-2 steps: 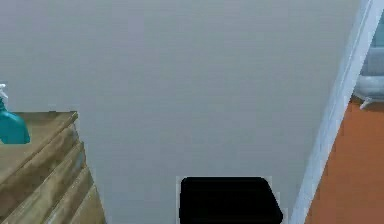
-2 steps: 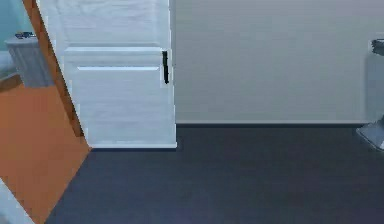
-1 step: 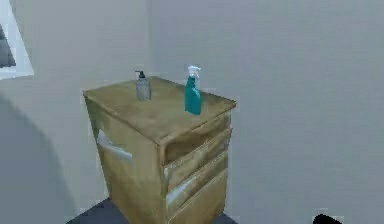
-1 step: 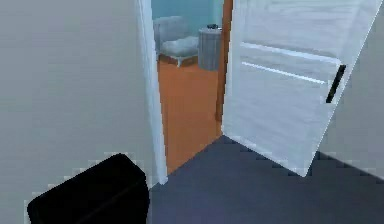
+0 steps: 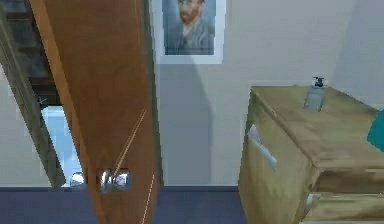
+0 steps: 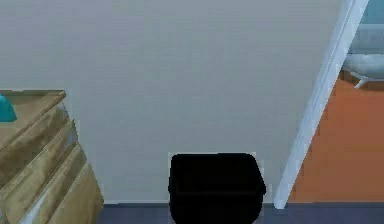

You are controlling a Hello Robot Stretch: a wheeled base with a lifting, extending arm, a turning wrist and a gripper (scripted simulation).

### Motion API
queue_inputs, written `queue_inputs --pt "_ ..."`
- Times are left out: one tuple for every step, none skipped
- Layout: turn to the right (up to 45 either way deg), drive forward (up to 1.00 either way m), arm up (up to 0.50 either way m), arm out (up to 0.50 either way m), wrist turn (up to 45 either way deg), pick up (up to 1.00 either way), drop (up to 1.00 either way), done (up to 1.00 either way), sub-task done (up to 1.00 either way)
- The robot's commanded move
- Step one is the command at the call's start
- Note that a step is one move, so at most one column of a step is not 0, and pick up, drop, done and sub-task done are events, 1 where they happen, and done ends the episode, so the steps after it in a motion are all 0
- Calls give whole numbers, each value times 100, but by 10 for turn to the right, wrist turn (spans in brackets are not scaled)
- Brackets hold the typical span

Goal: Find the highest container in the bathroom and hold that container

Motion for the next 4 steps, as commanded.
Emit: queue_inputs --pt "-390 0 0 0 0 0 0 0 0" --pt "450 0 0 0 0 0 0 0 0" --pt "450 0 0 0 0 0 0 0 0" --pt "150 0 0 0 0 0 0 0 0"
